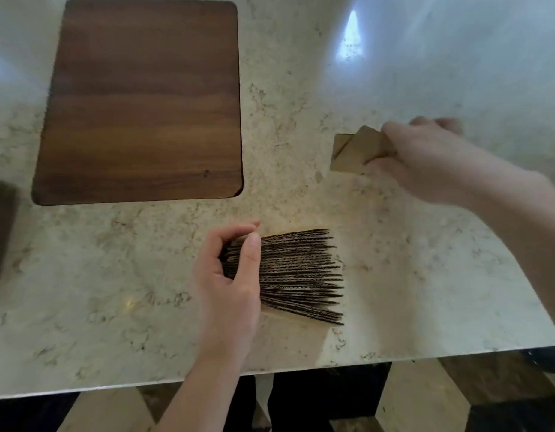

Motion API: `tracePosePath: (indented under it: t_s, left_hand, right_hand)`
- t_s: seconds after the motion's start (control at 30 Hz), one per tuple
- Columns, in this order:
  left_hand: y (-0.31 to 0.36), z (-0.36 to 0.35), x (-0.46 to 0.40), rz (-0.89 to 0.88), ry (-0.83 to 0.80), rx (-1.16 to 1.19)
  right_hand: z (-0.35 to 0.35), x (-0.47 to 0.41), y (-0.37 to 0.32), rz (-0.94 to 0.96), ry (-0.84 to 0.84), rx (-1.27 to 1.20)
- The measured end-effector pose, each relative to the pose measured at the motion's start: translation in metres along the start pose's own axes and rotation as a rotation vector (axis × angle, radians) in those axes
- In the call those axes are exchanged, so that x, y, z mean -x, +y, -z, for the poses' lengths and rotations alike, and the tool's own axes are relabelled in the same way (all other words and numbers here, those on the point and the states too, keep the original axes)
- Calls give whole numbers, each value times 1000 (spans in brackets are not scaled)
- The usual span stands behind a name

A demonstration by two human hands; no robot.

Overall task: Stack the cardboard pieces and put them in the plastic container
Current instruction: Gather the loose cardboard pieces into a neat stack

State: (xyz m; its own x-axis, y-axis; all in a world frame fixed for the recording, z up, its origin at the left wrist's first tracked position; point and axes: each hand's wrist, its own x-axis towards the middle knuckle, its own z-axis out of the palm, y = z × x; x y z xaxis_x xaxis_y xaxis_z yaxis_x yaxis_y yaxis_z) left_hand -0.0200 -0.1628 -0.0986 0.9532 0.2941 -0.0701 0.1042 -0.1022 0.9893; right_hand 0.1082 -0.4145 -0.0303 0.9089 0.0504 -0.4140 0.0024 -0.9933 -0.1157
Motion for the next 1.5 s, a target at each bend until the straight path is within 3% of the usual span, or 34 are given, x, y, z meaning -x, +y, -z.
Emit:
tracePosePath:
  t_s: [0.07,0.17,0.23,0.4,0.53,0.8,0.93,1.1,1.27,1.5]
  left_hand:
    - [1,-2,1,17,7,11]
    - [2,-3,3,58,15,78]
    - [2,-3,3,83,18,132]
    - [2,-1,6,39,-4,64]
    - [-2,1,3,-35,-21,-38]
    - [-4,0,-1,-102,-36,-91]
    - [-5,-1,-1,-81,-23,-59]
    - [-3,-4,-2,-43,12,-37]
    - [-5,-2,-3,-22,-8,-18]
    - [-6,7,5,-49,26,74]
  right_hand:
    - [-11,27,-45,107,-49,-175]
    - [-28,50,-92,342,127,-21]
    - [-30,52,-108,373,214,65]
    - [-34,46,-110,387,42,1]
    - [-42,48,-104,363,-38,-232]
    - [-106,121,-73,-62,473,-1004]
    - [-141,155,-102,-123,522,-1100]
    - [-148,130,-129,-100,572,-1214]
    - [-141,99,-124,-23,708,-1282]
    - [-142,87,-121,48,718,-1283]
